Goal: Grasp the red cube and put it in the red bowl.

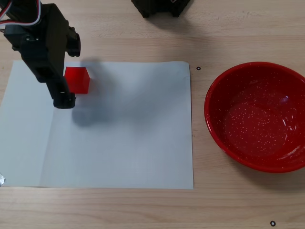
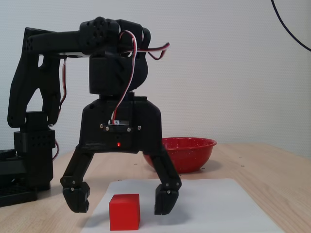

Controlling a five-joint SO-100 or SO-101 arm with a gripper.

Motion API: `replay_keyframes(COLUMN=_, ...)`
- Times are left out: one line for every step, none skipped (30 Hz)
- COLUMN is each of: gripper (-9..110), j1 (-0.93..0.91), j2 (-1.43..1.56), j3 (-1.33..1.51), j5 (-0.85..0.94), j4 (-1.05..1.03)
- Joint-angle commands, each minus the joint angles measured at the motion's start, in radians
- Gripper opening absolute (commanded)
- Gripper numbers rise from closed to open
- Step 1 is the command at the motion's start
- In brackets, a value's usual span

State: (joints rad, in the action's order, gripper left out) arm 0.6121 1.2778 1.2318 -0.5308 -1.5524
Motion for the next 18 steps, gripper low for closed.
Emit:
replay_keyframes(gripper=52, j1=-0.025, j2=0.052, j3=-0.072, j5=0.015, j4=0.021)
replay_keyframes(gripper=52, j1=-0.026, j2=0.049, j3=-0.069, j5=0.018, j4=0.026)
replay_keyframes(gripper=52, j1=-0.029, j2=0.044, j3=-0.069, j5=0.020, j4=0.031)
replay_keyframes(gripper=52, j1=-0.032, j2=0.040, j3=-0.069, j5=0.020, j4=0.032)
replay_keyframes(gripper=52, j1=-0.034, j2=0.037, j3=-0.069, j5=0.020, j4=0.037)
replay_keyframes(gripper=51, j1=-0.035, j2=0.032, j3=-0.069, j5=0.021, j4=0.043)
replay_keyframes(gripper=51, j1=-0.035, j2=0.028, j3=-0.069, j5=0.021, j4=0.049)
replay_keyframes(gripper=50, j1=-0.037, j2=0.025, j3=-0.069, j5=0.021, j4=0.054)
replay_keyframes(gripper=50, j1=-0.038, j2=0.021, j3=-0.071, j5=0.023, j4=0.055)
replay_keyframes(gripper=50, j1=-0.038, j2=0.018, j3=-0.072, j5=0.023, j4=0.055)
replay_keyframes(gripper=49, j1=-0.038, j2=0.015, j3=-0.075, j5=0.023, j4=0.055)
replay_keyframes(gripper=49, j1=-0.038, j2=0.014, j3=-0.077, j5=0.023, j4=0.054)
replay_keyframes(gripper=48, j1=-0.037, j2=0.012, j3=-0.080, j5=0.021, j4=0.052)
replay_keyframes(gripper=47, j1=-0.034, j2=0.009, j3=-0.080, j5=0.020, j4=0.052)
replay_keyframes(gripper=46, j1=-0.032, j2=0.008, j3=-0.081, j5=0.018, j4=0.051)
replay_keyframes(gripper=46, j1=-0.029, j2=0.006, j3=-0.081, j5=0.015, j4=0.051)
replay_keyframes(gripper=45, j1=-0.026, j2=0.005, j3=-0.081, j5=0.011, j4=0.051)
replay_keyframes(gripper=45, j1=-0.025, j2=0.003, j3=-0.081, j5=0.009, j4=0.051)
